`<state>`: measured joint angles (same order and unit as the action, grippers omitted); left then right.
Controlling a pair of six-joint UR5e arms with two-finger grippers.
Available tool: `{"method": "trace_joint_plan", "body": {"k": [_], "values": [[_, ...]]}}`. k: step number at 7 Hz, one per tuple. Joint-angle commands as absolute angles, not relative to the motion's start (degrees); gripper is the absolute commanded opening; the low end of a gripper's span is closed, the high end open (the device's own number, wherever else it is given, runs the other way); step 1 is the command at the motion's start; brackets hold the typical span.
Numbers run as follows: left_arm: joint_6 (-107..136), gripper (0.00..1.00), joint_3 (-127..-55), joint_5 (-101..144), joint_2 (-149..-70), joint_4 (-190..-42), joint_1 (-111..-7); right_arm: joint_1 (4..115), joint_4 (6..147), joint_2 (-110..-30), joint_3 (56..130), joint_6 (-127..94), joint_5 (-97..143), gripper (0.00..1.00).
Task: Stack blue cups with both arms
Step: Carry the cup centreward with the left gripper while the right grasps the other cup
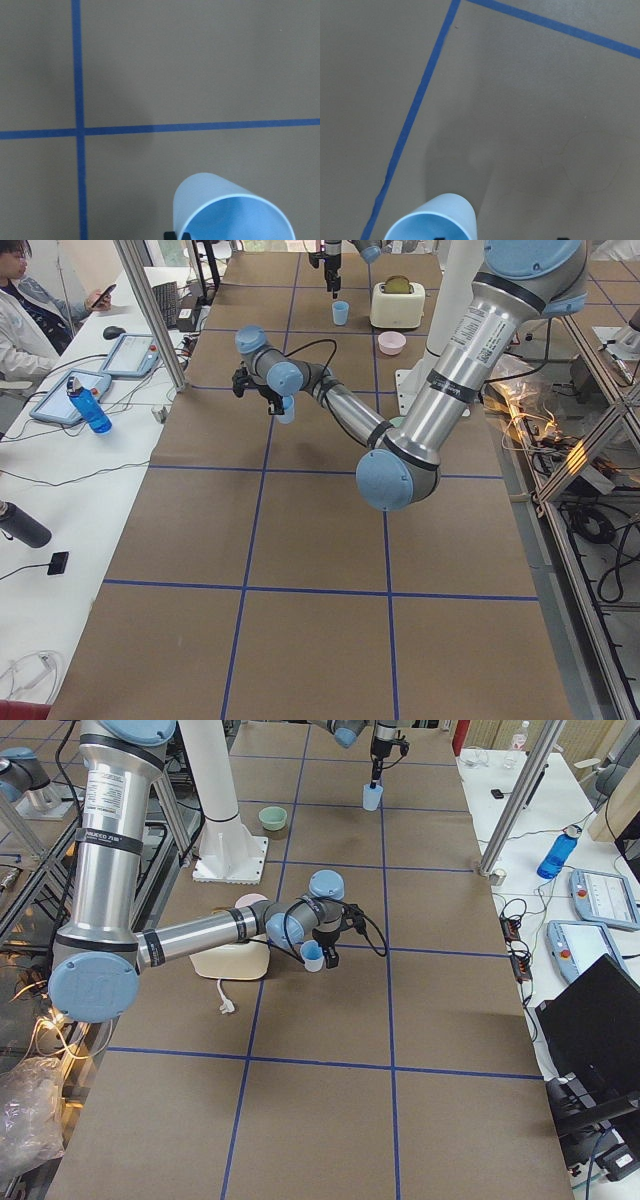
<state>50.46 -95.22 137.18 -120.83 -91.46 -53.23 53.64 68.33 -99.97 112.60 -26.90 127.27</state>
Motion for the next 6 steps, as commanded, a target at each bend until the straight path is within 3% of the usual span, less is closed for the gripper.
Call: {"method": "trace_joint_plan", "body": {"k": [1,2,6], "values": [[57.62,0.00,-96.07,131.34,-124.61,-91.67,-46.70,52.91,65.85,-101.76,112.59,-26.89,127.27,0.76],[60.18,0.00,-95.63,131.22,-126.37,-91.67,-45.28,52.48,65.48,-102.13,112.50,-26.89,127.18,0.72],[62.75,0.00,-94.58,129.99,-129.02,-91.76,-42.81,49.14,65.48,-102.04,111.80,-27.25,125.07,0.72]]}}
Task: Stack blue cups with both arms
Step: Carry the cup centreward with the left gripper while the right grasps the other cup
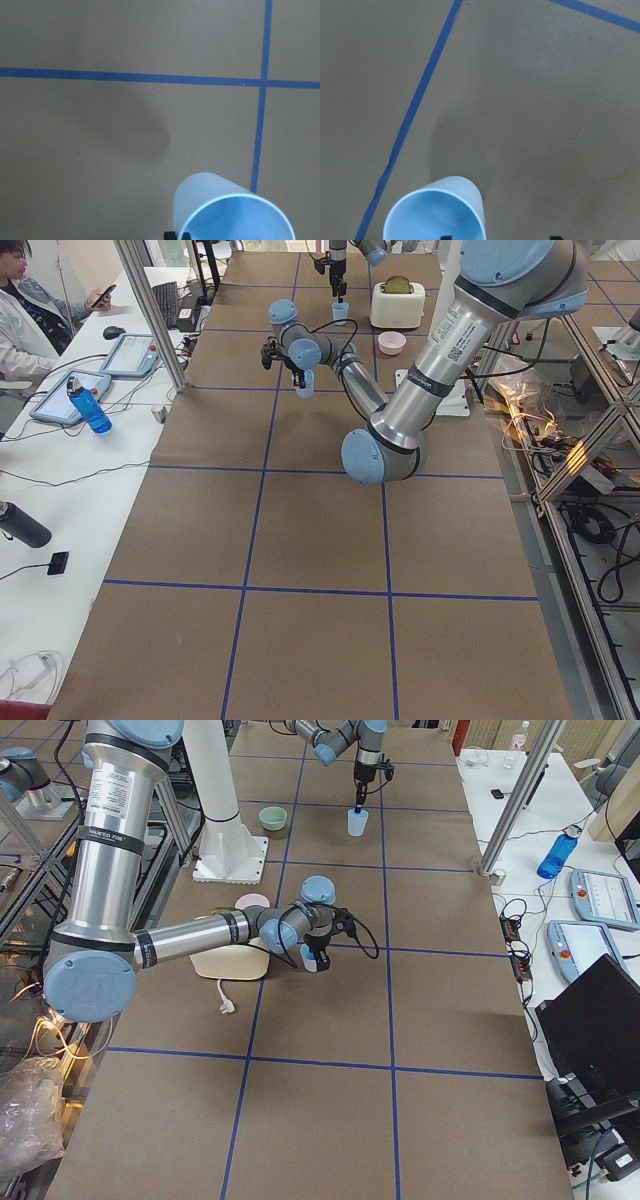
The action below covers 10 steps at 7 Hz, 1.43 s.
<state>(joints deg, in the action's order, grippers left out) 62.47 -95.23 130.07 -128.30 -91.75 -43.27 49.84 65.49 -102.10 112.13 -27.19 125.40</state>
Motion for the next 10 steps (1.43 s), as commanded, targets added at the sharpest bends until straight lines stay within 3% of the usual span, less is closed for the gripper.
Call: {"method": "trace_joint_plan", "body": {"k": [1,4,5,9,10], "values": [[63.10,0.00,-93.96,129.99,-129.55,-91.76,-42.19,48.70,65.48,-101.69,111.27,-27.25,125.07,0.72],[63.28,0.00,-93.69,129.90,-129.81,-91.76,-41.57,47.20,65.39,-101.34,110.13,-27.33,124.10,0.64],[63.28,0.00,-93.60,129.90,-129.99,-91.76,-41.57,47.02,65.39,-101.34,109.95,-27.33,123.75,0.54],[63.63,0.00,-93.34,129.90,-130.78,-91.76,-41.57,47.02,65.39,-101.25,110.21,-27.42,123.75,0.00],[63.98,0.00,-93.08,129.90,-131.30,-91.76,-41.49,47.02,65.39,-101.25,110.48,-27.33,123.75,0.00]]}}
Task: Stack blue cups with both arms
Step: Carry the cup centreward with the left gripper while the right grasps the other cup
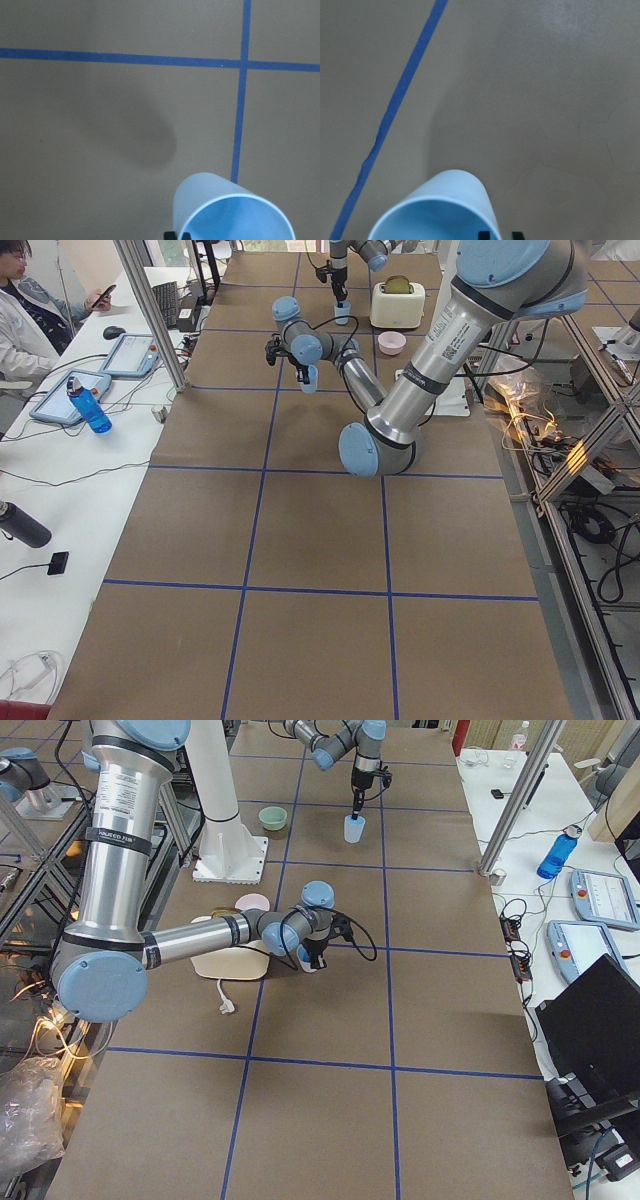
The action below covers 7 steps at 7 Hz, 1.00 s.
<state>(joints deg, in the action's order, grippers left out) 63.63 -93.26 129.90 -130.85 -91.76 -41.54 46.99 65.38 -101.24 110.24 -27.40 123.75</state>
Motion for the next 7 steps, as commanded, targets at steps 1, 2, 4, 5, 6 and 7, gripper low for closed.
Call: {"method": "trace_joint_plan", "body": {"k": [1,2,4,5,6,7], "values": [[63.98,0.00,-92.03,129.82,-132.44,-91.76,-41.22,47.02,65.39,-100.99,110.74,-27.33,124.36,0.00],[63.98,0.00,-91.33,129.81,-133.32,-91.76,-41.05,47.28,65.56,-100.03,110.83,-27.33,124.54,0.00],[64.16,0.00,-87.92,125.10,-136.47,-91.93,-38.43,48.77,66.18,-98.18,110.74,-27.33,124.98,0.00],[64.25,0.00,-85.37,123.76,-138.32,-93.33,-36.93,50.35,66.36,-97.22,110.74,-27.25,126.02,0.00],[65.38,0.00,-84.21,123.58,-138.25,-95.69,-36.48,51.67,66.62,-96.42,110.66,-27.33,127.17,0.00],[66.09,0.00,-82.72,122.53,-138.34,-98.76,-36.13,52.81,71.67,-92.67,110.92,-27.33,127.70,0.00]]}}
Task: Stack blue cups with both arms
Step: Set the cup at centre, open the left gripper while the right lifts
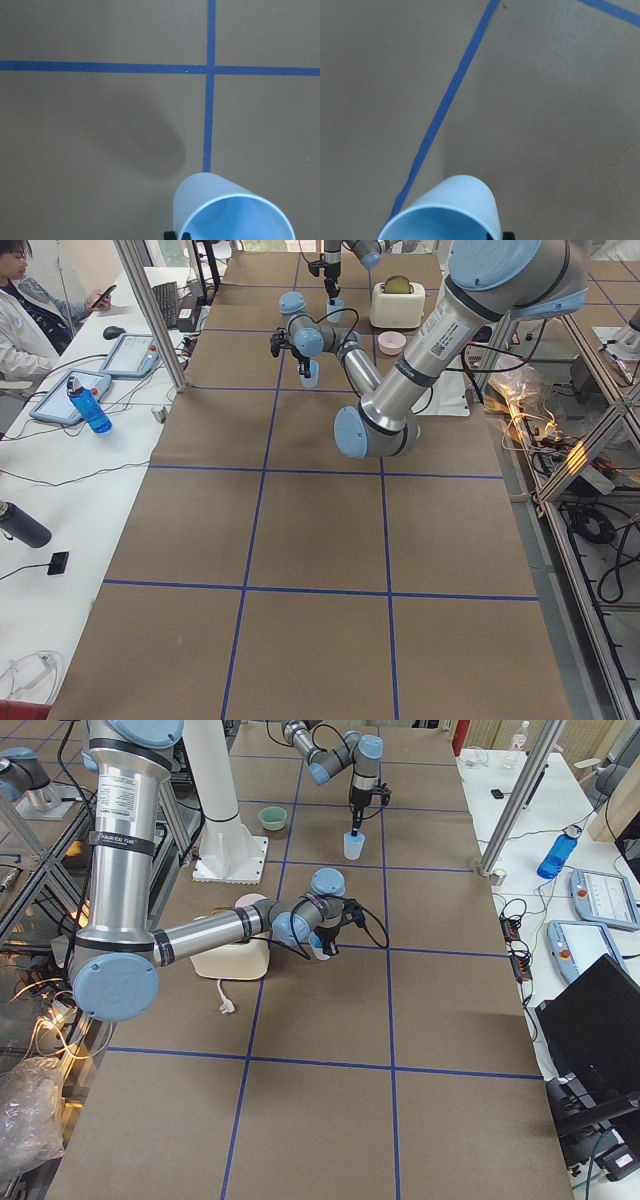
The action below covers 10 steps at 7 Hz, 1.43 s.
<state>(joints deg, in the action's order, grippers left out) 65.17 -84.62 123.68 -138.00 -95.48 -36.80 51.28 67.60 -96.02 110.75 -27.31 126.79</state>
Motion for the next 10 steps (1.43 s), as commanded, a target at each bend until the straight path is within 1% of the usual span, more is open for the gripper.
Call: {"method": "trace_joint_plan", "body": {"k": [1,3,5,7,8,9,10], "values": [[66.09,0.00,-81.40,120.78,-138.43,-100.18,-35.34,53.69,79.29,-86.55,111.00,-27.33,127.79,0.00],[65.92,0.00,-80.77,120.59,-138.78,-100.28,-35.25,54.49,89.69,-78.96,112.14,-27.25,127.88,0.00],[65.66,0.00,-80.33,120.41,-138.69,-100.37,-35.16,54.41,97.26,-72.45,111.97,-27.33,127.79,0.00],[65.57,0.00,-80.24,120.41,-138.43,-100.89,-35.16,54.23,100.27,-69.19,111.71,-27.33,127.79,0.00],[65.57,0.09,-79.64,120.41,-138.43,-101.94,-35.16,54.14,101.68,-67.43,111.53,-27.51,127.71,0.00],[65.65,0.41,-79.54,120.41,-138.51,-102.48,-35.24,54.05,102.47,-66.46,111.45,-27.60,127.71,0.00],[65.48,0.76,-79.98,120.50,-138.69,-102.39,-35.24,53.97,102.48,-66.10,111.45,-27.68,127.71,0.00]]}}
